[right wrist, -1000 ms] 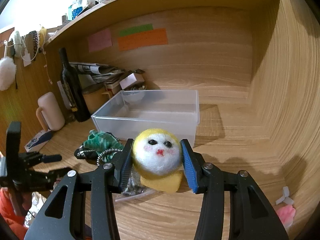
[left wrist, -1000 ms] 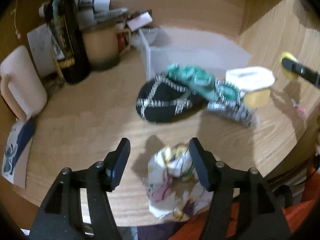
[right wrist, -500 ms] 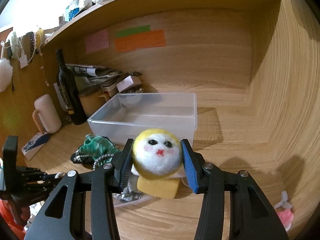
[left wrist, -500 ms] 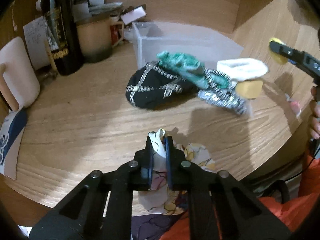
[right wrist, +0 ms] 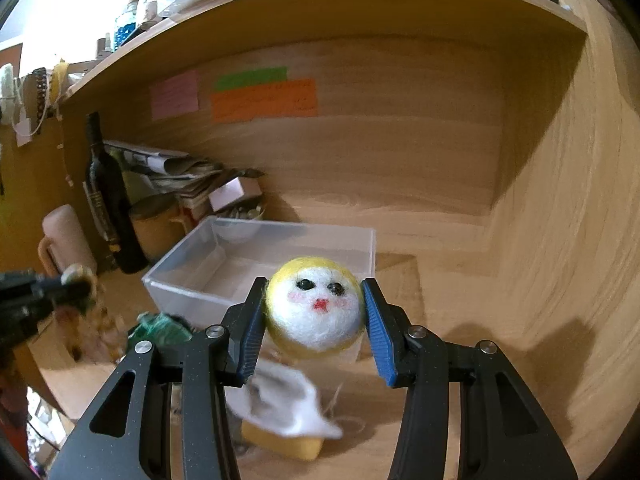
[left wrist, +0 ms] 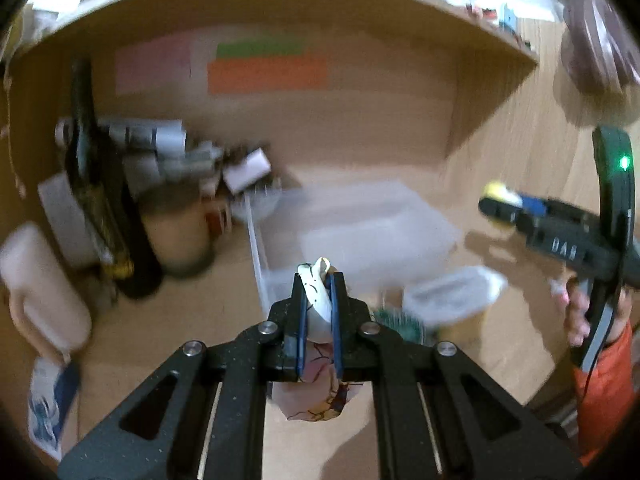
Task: Organize soft objects
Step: 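Carry both items into the clear box and open both tools to release, then grasp the white cloth with the right tool while the left tool grasps the green knit toy, then lower the white cloth and green toy into the box and release both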
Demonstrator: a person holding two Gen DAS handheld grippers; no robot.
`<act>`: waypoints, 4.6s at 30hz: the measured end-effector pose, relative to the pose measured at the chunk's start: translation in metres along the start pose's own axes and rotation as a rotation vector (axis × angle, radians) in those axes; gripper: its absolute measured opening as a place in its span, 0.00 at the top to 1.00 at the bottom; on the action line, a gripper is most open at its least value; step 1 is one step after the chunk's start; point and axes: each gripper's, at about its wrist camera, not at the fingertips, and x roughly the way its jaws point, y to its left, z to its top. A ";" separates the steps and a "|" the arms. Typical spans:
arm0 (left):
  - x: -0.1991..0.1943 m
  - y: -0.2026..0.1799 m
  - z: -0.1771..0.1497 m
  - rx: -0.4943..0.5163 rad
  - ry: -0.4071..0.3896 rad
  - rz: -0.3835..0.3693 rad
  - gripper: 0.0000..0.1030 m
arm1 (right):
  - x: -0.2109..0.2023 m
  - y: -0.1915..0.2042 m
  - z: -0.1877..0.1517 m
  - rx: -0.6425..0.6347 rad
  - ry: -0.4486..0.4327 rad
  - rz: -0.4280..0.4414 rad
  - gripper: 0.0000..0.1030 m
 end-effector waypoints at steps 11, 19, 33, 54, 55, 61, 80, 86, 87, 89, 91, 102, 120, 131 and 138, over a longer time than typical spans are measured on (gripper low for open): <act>0.056 0.011 0.057 -0.005 -0.048 0.033 0.91 | 0.042 0.004 0.029 -0.049 0.043 -0.017 0.58; 0.113 0.018 0.070 -0.013 0.035 0.032 0.91 | 0.087 0.009 0.035 -0.084 0.170 -0.013 0.58; 0.180 0.005 0.040 0.049 0.281 0.017 0.88 | 0.145 0.016 0.015 -0.193 0.408 -0.033 0.58; 0.089 0.015 0.051 0.010 0.049 0.008 0.29 | 0.071 0.003 0.038 -0.149 0.139 -0.033 0.24; 0.084 0.016 0.051 0.010 0.033 0.010 0.24 | 0.065 0.004 0.038 -0.147 0.122 -0.031 0.23; 0.050 0.023 0.036 0.005 -0.028 0.029 0.04 | 0.025 0.011 0.030 -0.126 0.016 -0.020 0.15; 0.066 0.002 -0.052 0.021 0.142 0.001 0.03 | 0.038 0.010 -0.065 -0.026 0.158 -0.045 0.14; 0.089 0.003 -0.062 -0.014 0.213 -0.053 0.32 | 0.051 0.008 -0.080 -0.005 0.205 -0.025 0.23; 0.091 0.004 -0.062 -0.023 0.216 -0.069 0.36 | 0.051 0.008 -0.081 -0.004 0.209 -0.019 0.29; 0.093 0.004 -0.063 -0.027 0.215 -0.088 0.46 | 0.052 0.009 -0.081 -0.006 0.212 -0.010 0.36; 0.094 0.002 -0.063 -0.028 0.216 -0.101 0.57 | 0.052 0.011 -0.082 -0.011 0.212 -0.003 0.46; 0.074 -0.004 -0.056 -0.008 0.151 -0.100 0.85 | 0.042 0.009 -0.077 -0.008 0.170 0.030 0.87; 0.026 0.005 0.005 0.014 -0.093 -0.032 0.86 | 0.000 0.015 -0.020 -0.051 -0.055 0.005 0.88; 0.044 0.012 0.040 0.014 -0.122 0.019 0.86 | 0.005 0.010 0.027 -0.025 -0.146 -0.009 0.88; 0.087 0.016 0.054 0.012 -0.049 0.035 0.85 | 0.035 0.014 0.045 -0.034 -0.126 -0.009 0.88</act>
